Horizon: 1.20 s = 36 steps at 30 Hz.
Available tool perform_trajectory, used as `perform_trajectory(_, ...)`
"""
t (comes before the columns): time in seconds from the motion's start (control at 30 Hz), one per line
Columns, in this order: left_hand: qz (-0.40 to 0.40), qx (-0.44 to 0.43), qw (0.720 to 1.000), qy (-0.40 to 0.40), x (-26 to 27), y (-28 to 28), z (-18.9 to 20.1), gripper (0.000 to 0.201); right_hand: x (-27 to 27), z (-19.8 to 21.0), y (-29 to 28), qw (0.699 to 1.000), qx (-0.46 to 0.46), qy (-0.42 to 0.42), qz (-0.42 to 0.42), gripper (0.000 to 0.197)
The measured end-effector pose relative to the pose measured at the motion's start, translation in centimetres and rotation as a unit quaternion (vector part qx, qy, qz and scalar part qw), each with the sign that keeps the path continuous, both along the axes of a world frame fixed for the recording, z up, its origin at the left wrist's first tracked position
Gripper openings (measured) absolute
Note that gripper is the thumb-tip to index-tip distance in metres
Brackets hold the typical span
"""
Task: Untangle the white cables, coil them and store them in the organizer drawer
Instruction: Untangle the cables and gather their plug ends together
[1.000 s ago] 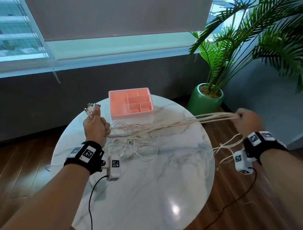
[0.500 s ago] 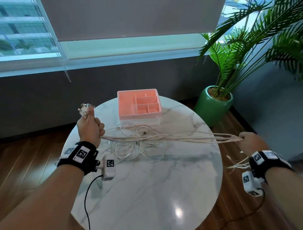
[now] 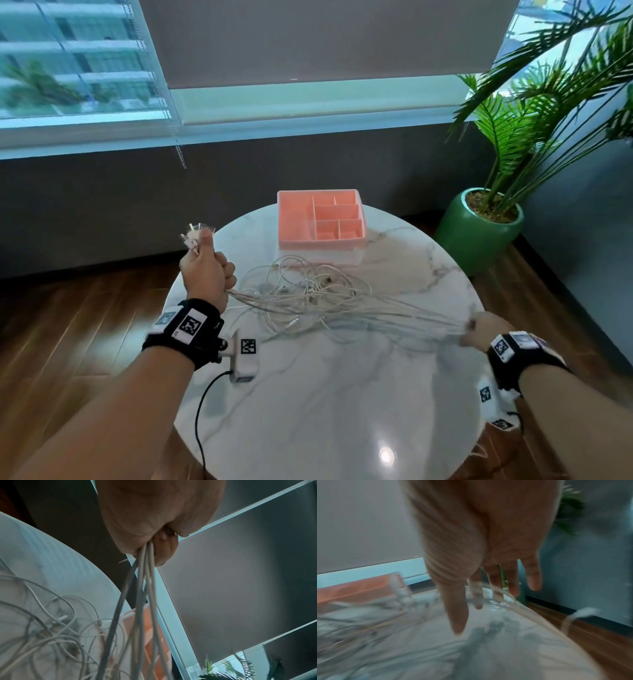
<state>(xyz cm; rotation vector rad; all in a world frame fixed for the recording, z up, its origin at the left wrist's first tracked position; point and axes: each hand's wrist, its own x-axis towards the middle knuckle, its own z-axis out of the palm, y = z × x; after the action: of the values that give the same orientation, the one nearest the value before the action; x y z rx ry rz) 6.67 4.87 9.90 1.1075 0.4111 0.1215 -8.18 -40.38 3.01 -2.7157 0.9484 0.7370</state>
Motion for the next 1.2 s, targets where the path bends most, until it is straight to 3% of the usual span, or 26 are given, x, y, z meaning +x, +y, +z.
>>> perform_trajectory(0.1, -0.010, -0.013, 1.000, 0.004, -0.4, -1.1, 0.5, 0.029, 2.5, 0.4, 5.7, 0.991, 0.025, 0.019, 0.133, 0.090)
perform_trajectory(0.13, -0.015, -0.017, 1.000, 0.005, -0.6, -1.5, 0.7, 0.029, 3.3, 1.0, 8.2, 0.982, 0.049, -0.025, 0.179, 0.106)
perform_trajectory(0.2, -0.033, -0.026, 0.999, 0.003, -1.1, -2.4, 1.1, 0.030, 4.6, 3.0, 14.3, 0.942, 0.137, -0.166, 0.257, 0.118)
perform_trajectory(0.23, -0.045, -0.030, 0.999, 0.003, -1.5, -2.9, 1.2, 0.031, 5.0, 4.2, 17.7, 0.912, 0.186, -0.223, 0.291, 0.116)
perform_trajectory(0.3, -0.063, -0.045, 0.997, 0.011, -2.2, -3.8, 1.4, 0.032, 5.5, 5.3, 23.5, 0.874, 0.239, -0.254, 0.339, 0.100)
perform_trajectory(0.4, -0.059, -0.069, 0.996, 0.011, -2.5, -3.6, 1.5, 0.028, 6.2, 3.8, 28.2, 0.872, 0.233, -0.245, 0.354, 0.033)
perform_trajectory(0.43, -0.045, -0.067, 0.997, 0.009, -2.2, -3.0, 1.5, 0.027, 6.3, 2.6, 28.4, 0.879, 0.216, -0.242, 0.351, 0.024)
perform_trajectory(0.63, 0.046, -0.072, 0.996, 0.031, -0.4, 2.6, -1.0, 0.031, 4.6, -4.0, 19.5, 0.928, 0.125, -0.149, 0.318, 0.054)
perform_trajectory(0.77, 0.056, -0.076, 0.994, 0.050, -0.6, 4.0, -2.9, 0.039, 2.6, -5.3, 12.3, 0.960, 0.071, -0.128, 0.237, 0.049)
perform_trajectory(0.97, -0.127, -0.086, 0.983, 0.101, -2.7, 3.1, -5.4, 0.042, 2.8, -3.2, 5.3, 0.978, 0.042, -0.142, 0.144, 0.052)
perform_trajectory(1.13, -0.191, 0.033, 0.976, 0.100, -4.4, -0.3, -6.7, 0.030, 6.0, 0.4, 4.4, 0.962, 0.024, -0.262, 0.072, 0.064)
perform_trajectory(1.2, -0.186, 0.084, 0.972, 0.120, -4.3, -0.6, -7.4, 0.028, 6.5, 0.3, 4.6, 0.962, 0.027, -0.260, 0.078, 0.061)
